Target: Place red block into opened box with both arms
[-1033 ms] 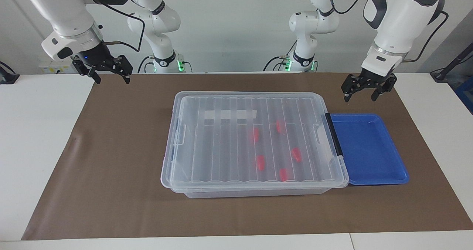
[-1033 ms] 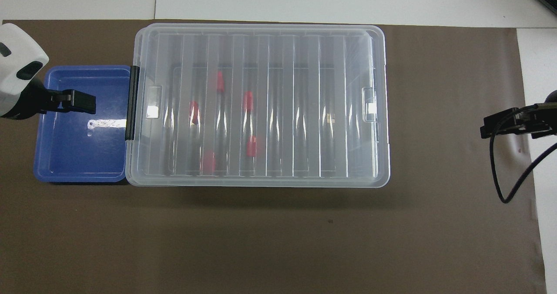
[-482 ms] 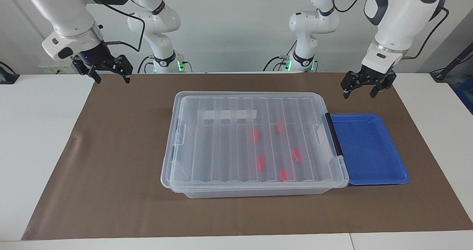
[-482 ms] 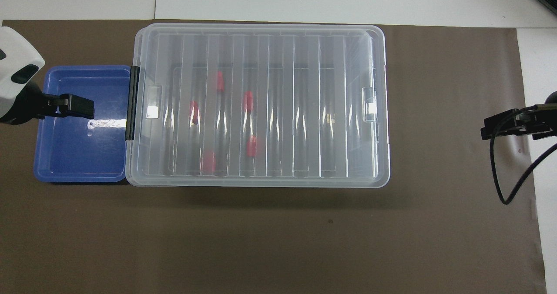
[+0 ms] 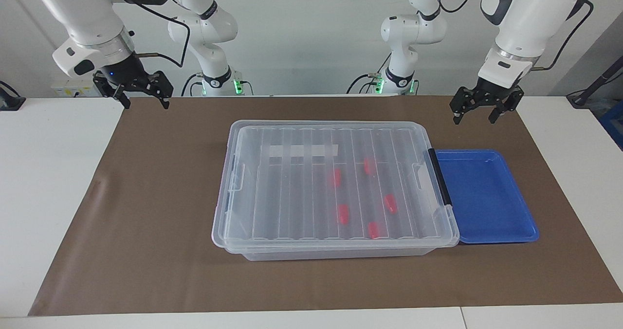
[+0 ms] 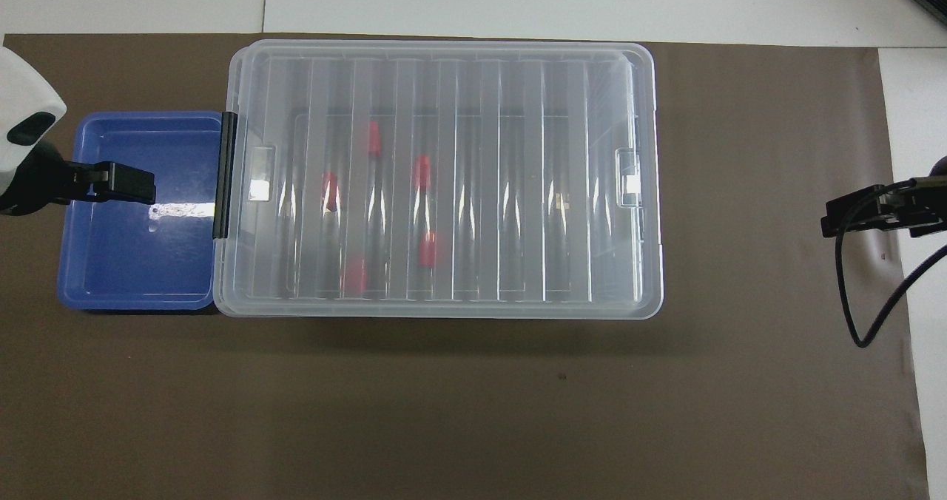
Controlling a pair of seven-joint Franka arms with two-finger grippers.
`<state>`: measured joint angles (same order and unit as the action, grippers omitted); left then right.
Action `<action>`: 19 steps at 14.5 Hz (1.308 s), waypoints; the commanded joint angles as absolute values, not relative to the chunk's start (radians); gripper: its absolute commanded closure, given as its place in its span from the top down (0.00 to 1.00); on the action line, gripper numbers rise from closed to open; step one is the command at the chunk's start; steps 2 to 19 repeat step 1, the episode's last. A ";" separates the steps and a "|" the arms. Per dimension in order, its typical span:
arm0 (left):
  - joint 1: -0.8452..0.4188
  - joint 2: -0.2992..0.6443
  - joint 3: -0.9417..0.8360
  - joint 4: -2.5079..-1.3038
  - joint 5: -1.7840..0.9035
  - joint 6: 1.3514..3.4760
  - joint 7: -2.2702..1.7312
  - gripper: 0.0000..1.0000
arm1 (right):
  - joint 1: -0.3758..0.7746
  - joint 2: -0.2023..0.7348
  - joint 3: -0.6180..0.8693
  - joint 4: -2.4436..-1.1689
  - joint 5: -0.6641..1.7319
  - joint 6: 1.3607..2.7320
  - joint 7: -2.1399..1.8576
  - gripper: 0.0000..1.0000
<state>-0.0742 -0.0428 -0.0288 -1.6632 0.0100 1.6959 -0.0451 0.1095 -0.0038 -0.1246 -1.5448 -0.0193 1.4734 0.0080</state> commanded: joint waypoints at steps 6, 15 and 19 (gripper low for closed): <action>-0.078 -0.049 -0.020 -1.634 -0.008 1.655 -0.041 1.00 | 0.100 -0.011 -0.114 -1.543 -0.021 1.471 0.025 1.00; -0.078 -0.049 -0.020 -1.634 -0.008 1.655 -0.041 1.00 | 0.100 -0.011 -0.114 -1.543 -0.021 1.471 0.025 1.00; -0.078 -0.049 -0.020 -1.634 -0.008 1.655 -0.041 1.00 | 0.100 -0.011 -0.114 -1.543 -0.021 1.471 0.025 1.00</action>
